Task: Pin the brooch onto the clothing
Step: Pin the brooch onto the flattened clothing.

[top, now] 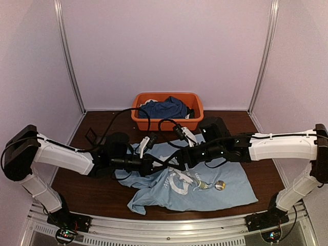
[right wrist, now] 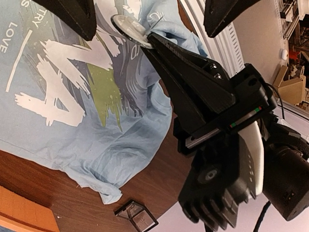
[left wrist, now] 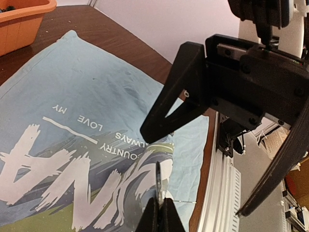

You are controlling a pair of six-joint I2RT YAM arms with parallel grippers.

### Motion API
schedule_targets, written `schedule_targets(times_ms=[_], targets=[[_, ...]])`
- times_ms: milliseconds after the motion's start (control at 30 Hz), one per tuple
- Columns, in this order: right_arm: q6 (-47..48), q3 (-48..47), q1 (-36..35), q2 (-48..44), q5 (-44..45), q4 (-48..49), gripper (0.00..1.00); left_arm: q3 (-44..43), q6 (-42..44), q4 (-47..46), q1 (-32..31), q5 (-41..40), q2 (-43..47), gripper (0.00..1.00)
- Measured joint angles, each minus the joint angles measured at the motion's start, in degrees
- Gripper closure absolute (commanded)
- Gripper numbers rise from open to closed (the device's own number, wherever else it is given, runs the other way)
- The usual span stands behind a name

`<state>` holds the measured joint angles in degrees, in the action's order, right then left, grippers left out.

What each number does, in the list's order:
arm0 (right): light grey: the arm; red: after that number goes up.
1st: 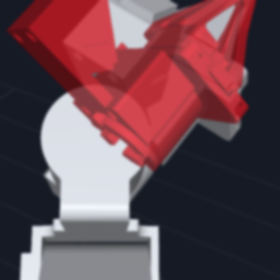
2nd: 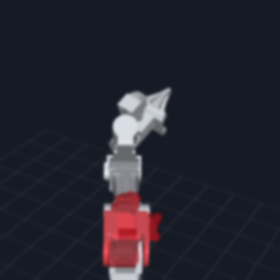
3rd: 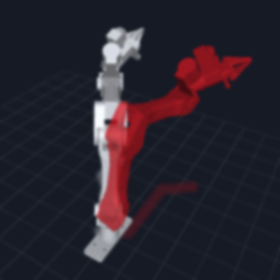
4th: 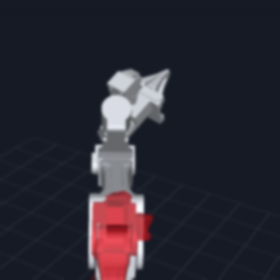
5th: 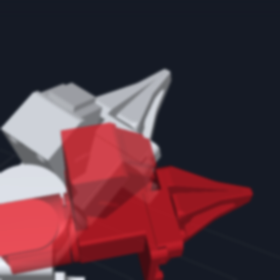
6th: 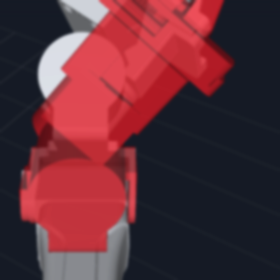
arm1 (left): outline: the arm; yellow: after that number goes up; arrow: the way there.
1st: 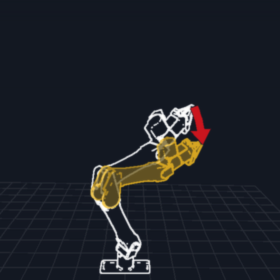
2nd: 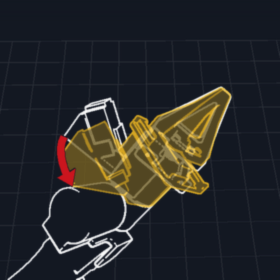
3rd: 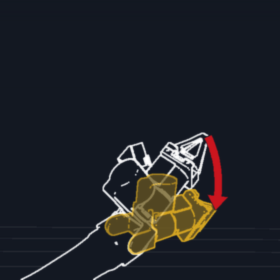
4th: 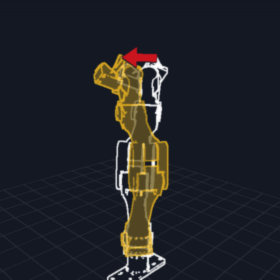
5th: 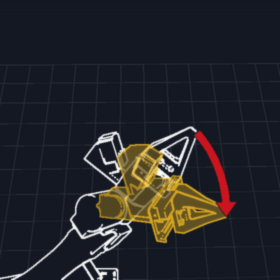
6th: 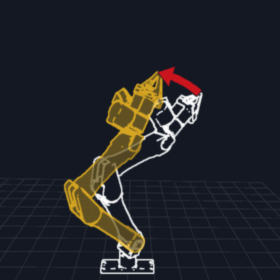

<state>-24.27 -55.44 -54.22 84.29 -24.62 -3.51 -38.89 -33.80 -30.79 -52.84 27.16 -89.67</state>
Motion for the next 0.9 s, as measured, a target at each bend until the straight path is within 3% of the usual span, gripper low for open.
schedule_targets(times_ms=[167, 300, 400, 500, 733, 900], targets=[[-1.2, -0.9, 0.0, 1.2, -0.5, -2.3, 0.17, 0.5, -0.2, -0.7, 0.0, -0.3, 0.4, 1.00], [-1.2, -1.0, 0.0, 2.3, 0.1, -3.8, 0.18, 0.8, -0.4, -1.5, 0.0, -0.3, 0.7, 1.00], [-1.2, -1.0, 0.0, 2.7, 0.2, -4.0, 0.25, 0.8, -0.5, -2.2, 0.0, -0.3, 0.7, 1.00], [-1.1, -1.0, 0.0, 2.8, 0.1, -4.2, 0.41, 1.0, -0.5, -2.3, 0.0, -0.3, 0.8, 1.00], [-1.7, -1.3, 0.0, 3.6, -1.6, -4.3, 0.49, 1.7, -0.8, -2.9, 0.0, -0.3, 1.0, 1.00], [-2.1, -1.3, 0.2, 3.6, -3.1, -3.9, 0.67, 1.9, -0.9, -3.5, 0.0, -0.2, 1.0, 1.00]])
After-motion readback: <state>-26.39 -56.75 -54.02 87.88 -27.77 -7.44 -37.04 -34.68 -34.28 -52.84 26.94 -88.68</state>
